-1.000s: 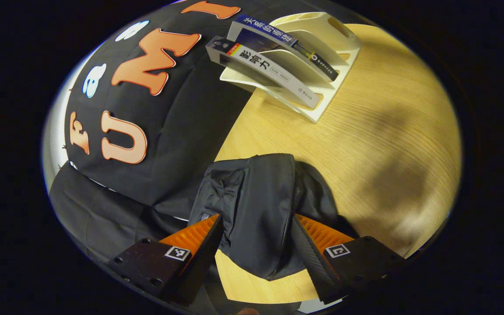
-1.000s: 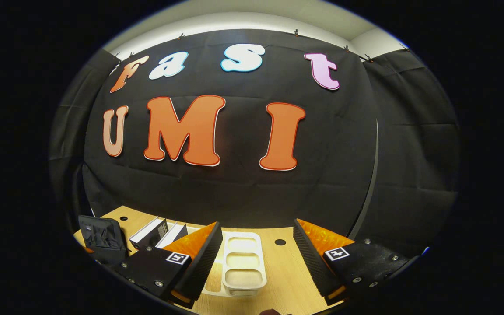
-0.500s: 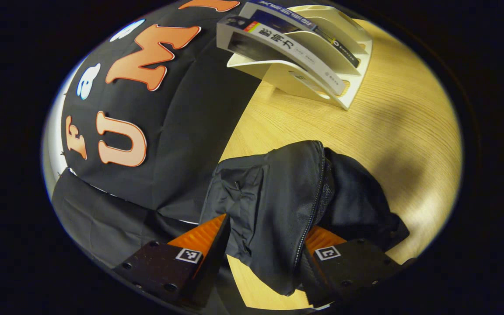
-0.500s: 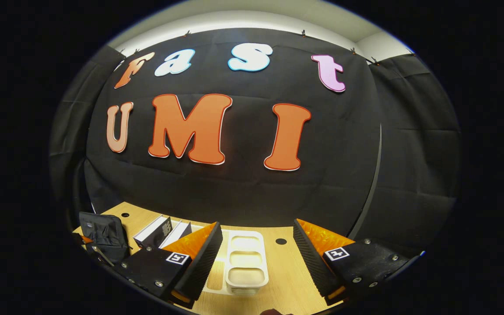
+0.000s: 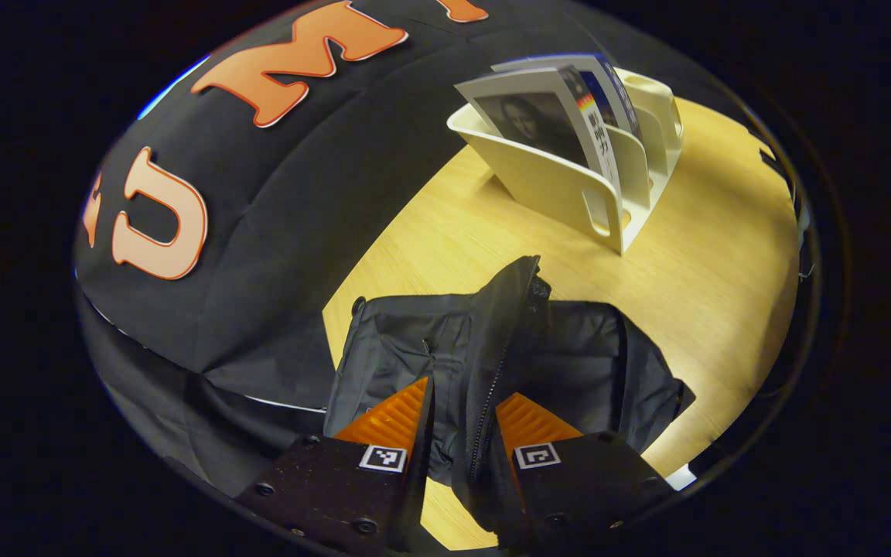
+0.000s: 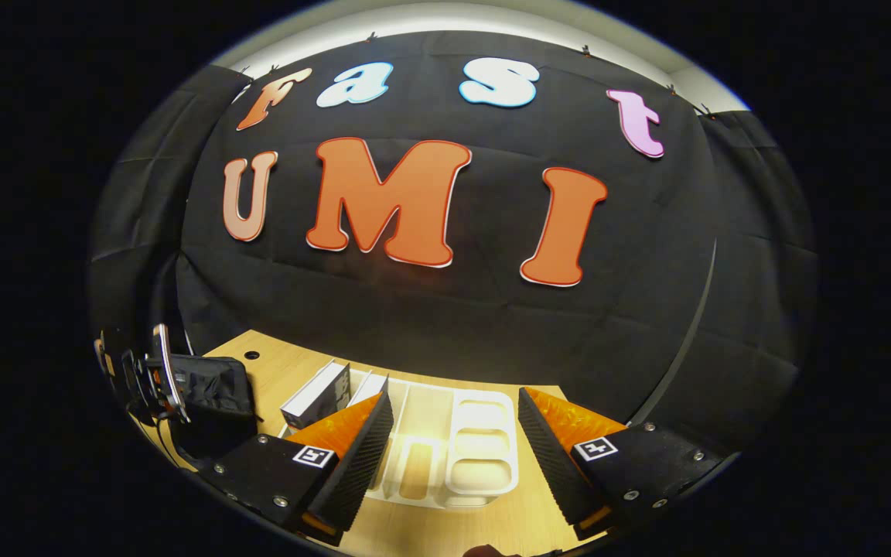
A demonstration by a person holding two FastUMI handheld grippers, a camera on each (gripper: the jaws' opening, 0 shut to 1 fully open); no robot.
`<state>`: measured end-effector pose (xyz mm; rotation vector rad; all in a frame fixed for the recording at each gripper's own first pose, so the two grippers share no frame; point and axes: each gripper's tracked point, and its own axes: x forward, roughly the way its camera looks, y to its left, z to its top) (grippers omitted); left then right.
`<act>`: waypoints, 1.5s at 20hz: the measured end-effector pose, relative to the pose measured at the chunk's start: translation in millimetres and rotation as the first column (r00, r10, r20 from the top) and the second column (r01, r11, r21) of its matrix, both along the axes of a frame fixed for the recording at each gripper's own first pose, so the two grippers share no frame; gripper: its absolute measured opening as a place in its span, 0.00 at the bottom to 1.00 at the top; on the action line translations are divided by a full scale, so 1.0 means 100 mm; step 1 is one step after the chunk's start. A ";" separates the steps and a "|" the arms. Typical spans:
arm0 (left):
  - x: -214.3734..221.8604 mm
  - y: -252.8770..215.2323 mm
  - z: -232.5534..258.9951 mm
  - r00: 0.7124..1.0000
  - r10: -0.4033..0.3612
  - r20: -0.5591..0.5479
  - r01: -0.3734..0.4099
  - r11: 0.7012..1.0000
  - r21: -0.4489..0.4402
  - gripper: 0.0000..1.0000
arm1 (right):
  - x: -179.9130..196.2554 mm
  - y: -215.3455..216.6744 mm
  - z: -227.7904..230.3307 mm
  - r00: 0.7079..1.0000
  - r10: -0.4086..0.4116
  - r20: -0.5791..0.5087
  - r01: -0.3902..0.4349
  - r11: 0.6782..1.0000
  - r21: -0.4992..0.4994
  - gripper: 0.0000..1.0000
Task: Open the schoolbag, grab two books from the bookshelf and put them into the schoolbag.
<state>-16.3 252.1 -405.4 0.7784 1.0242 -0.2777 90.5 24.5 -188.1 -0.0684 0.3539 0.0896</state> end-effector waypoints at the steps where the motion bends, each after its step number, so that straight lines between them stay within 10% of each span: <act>1: 0.03 0.04 0.03 1.000 -0.008 -0.021 0.007 1.000 -0.027 0.37 | 0.00 0.09 -0.02 1.000 0.010 -0.016 -0.010 1.000 -0.001 0.96; 13: 0.17 0.36 -0.01 0.951 -0.207 -0.228 0.165 0.968 -0.189 0.06 | 0.21 1.06 -0.30 0.970 0.016 -0.243 -0.047 0.991 -0.124 0.97; 30: 0.29 0.23 0.65 0.931 -0.141 -0.336 0.045 0.959 -0.280 0.06 | 0.67 1.81 -0.98 0.749 0.183 -0.637 -0.137 0.983 0.121 0.95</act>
